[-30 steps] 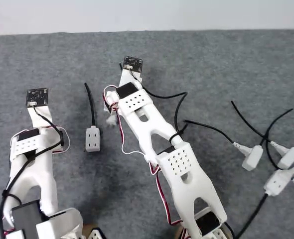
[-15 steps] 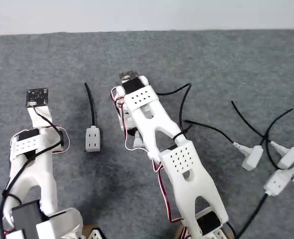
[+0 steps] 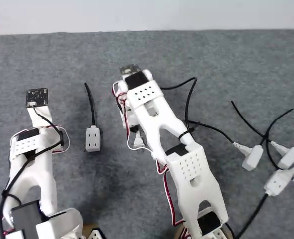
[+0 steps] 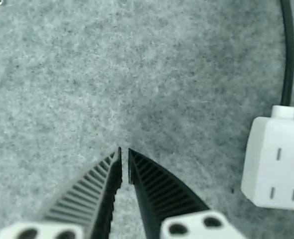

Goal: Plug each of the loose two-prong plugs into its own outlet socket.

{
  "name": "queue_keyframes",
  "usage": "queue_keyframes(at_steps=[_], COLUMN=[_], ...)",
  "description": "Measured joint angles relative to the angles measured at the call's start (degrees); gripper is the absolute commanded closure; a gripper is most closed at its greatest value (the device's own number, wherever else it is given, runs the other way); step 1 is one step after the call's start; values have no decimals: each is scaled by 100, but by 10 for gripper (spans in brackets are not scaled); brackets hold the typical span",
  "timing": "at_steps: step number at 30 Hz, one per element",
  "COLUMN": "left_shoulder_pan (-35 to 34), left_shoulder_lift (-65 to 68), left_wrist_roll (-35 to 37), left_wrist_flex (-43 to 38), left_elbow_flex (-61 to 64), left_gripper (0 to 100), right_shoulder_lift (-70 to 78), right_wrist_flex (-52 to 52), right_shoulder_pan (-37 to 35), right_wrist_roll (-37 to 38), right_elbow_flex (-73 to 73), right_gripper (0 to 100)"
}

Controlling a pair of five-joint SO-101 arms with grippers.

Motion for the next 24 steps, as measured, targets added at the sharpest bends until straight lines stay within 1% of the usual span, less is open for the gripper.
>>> queue_keyframes(at_steps=[4,14,24], left_shoulder_pan=[0,0,0], left_shoulder_lift=[0,0,0], left_wrist_roll=[0,0,0], left_wrist_flex=[0,0,0], left_elbow_flex=[0,0,0], left_gripper=[984,984,984], right_shoulder_lift=[9,53,835], right_wrist_flex=[-255,-308,-396], right_shoulder_pan=[-9,-202,-246], right_wrist_roll=[-114,-255,-273], right_elbow_flex=[246,123,-255], right_gripper=[929,928,934])
